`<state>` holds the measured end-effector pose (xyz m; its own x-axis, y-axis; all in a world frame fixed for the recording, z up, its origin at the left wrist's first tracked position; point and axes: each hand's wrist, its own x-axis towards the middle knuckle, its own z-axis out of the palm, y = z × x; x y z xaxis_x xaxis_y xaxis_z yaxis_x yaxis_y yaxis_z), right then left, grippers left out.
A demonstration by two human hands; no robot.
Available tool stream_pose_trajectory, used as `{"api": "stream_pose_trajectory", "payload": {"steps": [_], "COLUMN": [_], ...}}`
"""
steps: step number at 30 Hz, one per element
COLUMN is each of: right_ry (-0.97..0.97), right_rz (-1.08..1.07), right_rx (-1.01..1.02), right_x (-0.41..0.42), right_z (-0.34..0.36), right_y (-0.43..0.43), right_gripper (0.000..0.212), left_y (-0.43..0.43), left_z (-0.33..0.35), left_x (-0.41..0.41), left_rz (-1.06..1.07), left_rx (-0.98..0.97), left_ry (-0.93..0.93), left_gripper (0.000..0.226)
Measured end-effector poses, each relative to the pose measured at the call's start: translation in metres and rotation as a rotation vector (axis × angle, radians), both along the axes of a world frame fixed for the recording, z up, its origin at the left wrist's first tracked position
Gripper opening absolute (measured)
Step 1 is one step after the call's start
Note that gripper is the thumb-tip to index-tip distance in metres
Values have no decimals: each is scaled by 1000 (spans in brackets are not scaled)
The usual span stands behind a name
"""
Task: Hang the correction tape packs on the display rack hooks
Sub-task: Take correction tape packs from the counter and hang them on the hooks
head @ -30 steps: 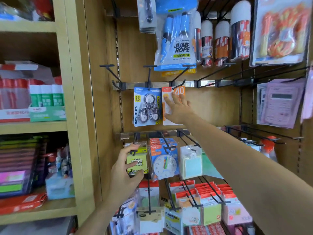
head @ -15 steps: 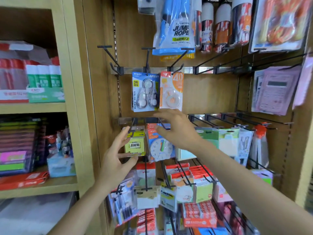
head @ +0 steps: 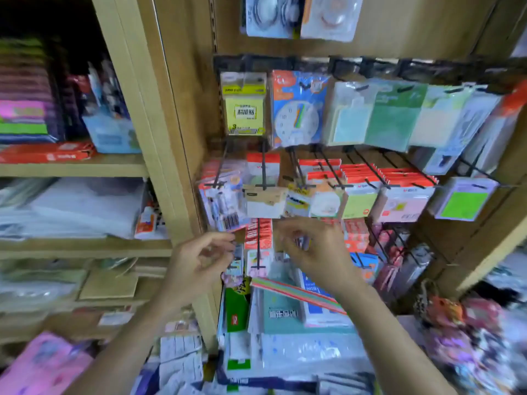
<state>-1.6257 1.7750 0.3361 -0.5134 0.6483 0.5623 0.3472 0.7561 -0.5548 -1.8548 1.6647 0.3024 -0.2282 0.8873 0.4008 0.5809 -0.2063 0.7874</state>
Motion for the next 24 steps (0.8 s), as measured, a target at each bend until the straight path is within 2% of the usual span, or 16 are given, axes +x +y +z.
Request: {"api": "stream_pose_trajectory", "payload": {"steps": [5,7,11,13,15,16,20,23,24], "right_ry": [-140,-245,-511,-631,-698,-729,-816,-904,-914], "right_rz": [-91,-126,-173,-183,-190,-194,-182,-180,-162], "right_rx": [-349,-475,-711,-852,-946,-993,-1110,-1150,-1181], "right_x": [12,19,37,49,60,66,77,81,84], "right_z": [-124,-171,-241,-274,-305,-319,-360,-395,-417], "right_y": [-29,-42,-69,-81,-92,-98,-115,-120,-120], "right_gripper": [19,11,12,9,7,11,22,12,15], "left_y": [-48,-71,-115,-133,-148,-157,-185,-195,-198], "left_z": [-97,-139,-225,-260,-295,-313,-372,-398,-415], "left_x": [4,6,16,27,36,38,48,52,52], "left_rz": [37,49,39,47,75,62,103,144,160], "left_rx": [-263,-376,-650,-795,-940,-999,-1128,-1193,-1218], "left_ry": [-96,-132,-156,-204,-228,-253,-308,-272,-297], "left_gripper": [19,14,14,19,41,44,5,9,8]}}
